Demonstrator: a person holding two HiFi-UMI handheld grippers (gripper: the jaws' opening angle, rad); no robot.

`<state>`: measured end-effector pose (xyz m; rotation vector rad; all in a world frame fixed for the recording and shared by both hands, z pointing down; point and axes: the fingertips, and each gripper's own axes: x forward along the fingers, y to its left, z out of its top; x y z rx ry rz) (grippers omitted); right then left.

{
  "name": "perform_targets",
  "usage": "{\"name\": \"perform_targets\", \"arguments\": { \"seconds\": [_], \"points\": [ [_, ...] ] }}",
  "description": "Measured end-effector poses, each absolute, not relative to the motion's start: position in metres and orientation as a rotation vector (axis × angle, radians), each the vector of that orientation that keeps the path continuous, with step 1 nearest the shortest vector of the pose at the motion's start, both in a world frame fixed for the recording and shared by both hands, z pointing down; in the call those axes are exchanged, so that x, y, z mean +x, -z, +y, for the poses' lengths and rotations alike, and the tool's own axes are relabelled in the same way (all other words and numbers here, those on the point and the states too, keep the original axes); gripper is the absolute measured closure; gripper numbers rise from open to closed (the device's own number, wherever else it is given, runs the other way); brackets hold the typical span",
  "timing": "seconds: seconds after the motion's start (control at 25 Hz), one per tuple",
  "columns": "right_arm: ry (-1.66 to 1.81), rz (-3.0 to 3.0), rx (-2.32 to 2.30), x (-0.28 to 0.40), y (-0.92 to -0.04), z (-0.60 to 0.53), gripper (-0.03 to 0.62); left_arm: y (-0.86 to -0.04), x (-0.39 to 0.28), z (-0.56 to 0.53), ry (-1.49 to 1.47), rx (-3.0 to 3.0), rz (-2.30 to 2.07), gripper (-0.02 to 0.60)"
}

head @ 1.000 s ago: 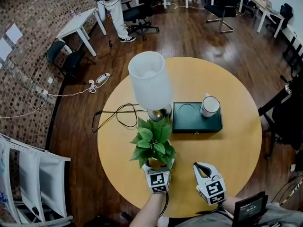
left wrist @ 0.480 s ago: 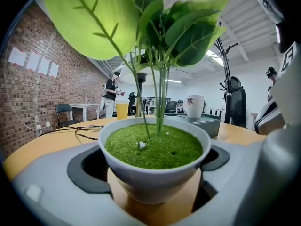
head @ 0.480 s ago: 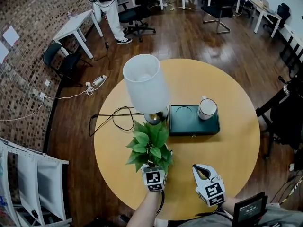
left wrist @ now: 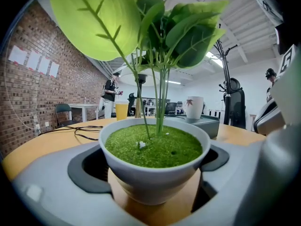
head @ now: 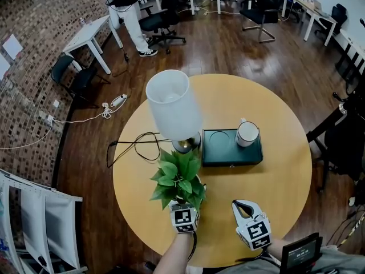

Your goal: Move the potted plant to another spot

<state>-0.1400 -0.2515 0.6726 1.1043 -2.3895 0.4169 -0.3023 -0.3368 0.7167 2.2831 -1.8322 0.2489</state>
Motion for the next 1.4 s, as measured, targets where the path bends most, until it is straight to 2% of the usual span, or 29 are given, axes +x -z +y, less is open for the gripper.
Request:
{"name": "perform_targets", "arguments": {
  "seconds": [1.08, 1.4],
  "points": [
    [-0.371, -2.413, 1.134, -0.146, -0.661, -0.264, 0.589, -0.674, -0.298, -0.343, -0.172, 2.368, -1.837, 0.044],
    [-0.316, -2.476, 1.185, -0.133, -0.585, -0.24, 0.591, -0.596, -0.274, -0.314, -0.189, 2.421, -1.807, 0.044]
  ]
}}
